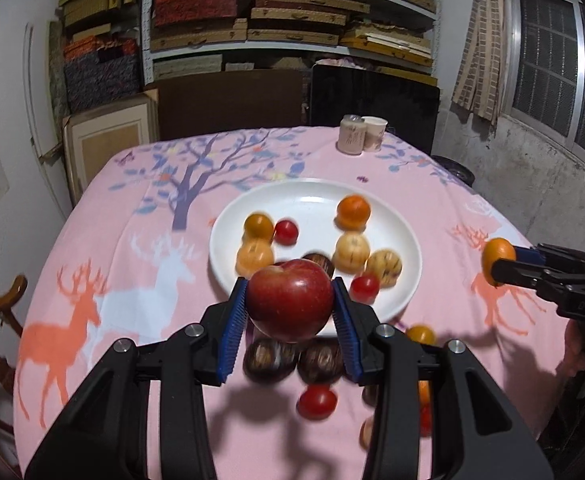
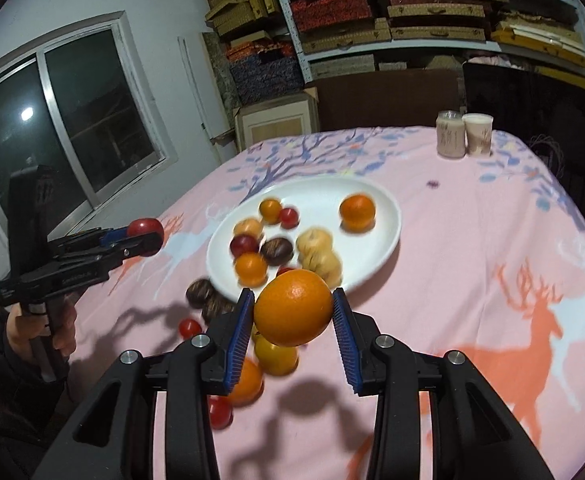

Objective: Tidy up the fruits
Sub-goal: 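Place the red apple on the plate with left tool while right tool places the orange, then grasp a pale yellow fruit with the left tool while the right tool grasps a red tomato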

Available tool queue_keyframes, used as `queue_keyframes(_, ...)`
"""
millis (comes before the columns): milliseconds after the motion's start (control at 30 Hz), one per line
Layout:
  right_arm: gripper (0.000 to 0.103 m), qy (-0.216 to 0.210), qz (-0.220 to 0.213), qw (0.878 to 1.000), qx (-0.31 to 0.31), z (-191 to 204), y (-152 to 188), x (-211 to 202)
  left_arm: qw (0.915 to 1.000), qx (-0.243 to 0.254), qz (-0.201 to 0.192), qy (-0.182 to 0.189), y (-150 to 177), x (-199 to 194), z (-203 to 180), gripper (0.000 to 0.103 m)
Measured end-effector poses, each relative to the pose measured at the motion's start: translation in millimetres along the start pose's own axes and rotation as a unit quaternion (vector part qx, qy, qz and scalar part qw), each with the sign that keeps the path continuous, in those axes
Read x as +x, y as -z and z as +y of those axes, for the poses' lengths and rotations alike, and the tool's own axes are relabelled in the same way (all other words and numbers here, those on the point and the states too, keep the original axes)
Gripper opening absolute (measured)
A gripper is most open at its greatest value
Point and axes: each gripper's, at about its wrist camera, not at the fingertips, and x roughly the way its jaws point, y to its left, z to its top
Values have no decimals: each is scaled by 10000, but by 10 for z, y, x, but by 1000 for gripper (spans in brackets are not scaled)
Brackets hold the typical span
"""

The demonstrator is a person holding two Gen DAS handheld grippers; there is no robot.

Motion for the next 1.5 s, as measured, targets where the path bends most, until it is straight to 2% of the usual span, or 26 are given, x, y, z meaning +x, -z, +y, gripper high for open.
queue_keyframes(100,40,73,-39,10000,18,-63,-286,155,9999,119,71,18,-299,236,-59,41)
queue_keyframes(233,40,255,113,9996,-15,-164,-584,543,9988,68,443,181,-568,769,-79,41)
queue_keyframes(467,41,369,619,9973,150,-416,-677,1225,9944,67,1037,201,-591,1537,-154,41)
queue_keyframes(500,45,374,674,9970,116,-414,-666,1280,9934,85,1125,199,-576,1596,-164,41)
queue_keyframes(533,56,408,656,9970,79,-409,-656,1301,9927,80,1190,191,-564,1629,-162,44)
queue_keyframes(567,57,404,595,9974,79,-404,-642,1283,9929,52,1175,185,-553,1621,-148,58)
queue_keyframes(633,57,358,567,9977,50,-383,-620,1238,9954,-58,943,132,-550,1494,-77,72)
queue_keyframes(800,57,307,393,9987,37,-293,-500,901,9978,-220,588,207,-475,1005,43,75)
queue_keyframes(933,57,318,351,9989,-10,-156,-228,542,9985,109,497,177,-136,563,-72,81)
queue_keyframes(1100,58,152,557,9983,38,21,351,192,9938,819,691,279,591,124,-411,81)
queue_keyframes(1200,58,207,680,9975,53,88,645,64,9903,1040,863,317,943,21,-574,81)
queue_keyframes(1333,58,335,718,9968,136,121,865,-66,9903,1046,902,172,1131,49,-684,81)
queue_keyframes(1400,58,324,714,9968,182,133,915,-118,9909,957,925,195,1154,129,-706,77)
queue_keyframes(1467,58,337,685,9970,142,165,951,-164,9888,1017,1083,162,1176,272,-752,62)
queue_keyframes(1500,58,352,672,9970,122,173,965,-193,9881,1000,1149,193,1187,324,-771,60)
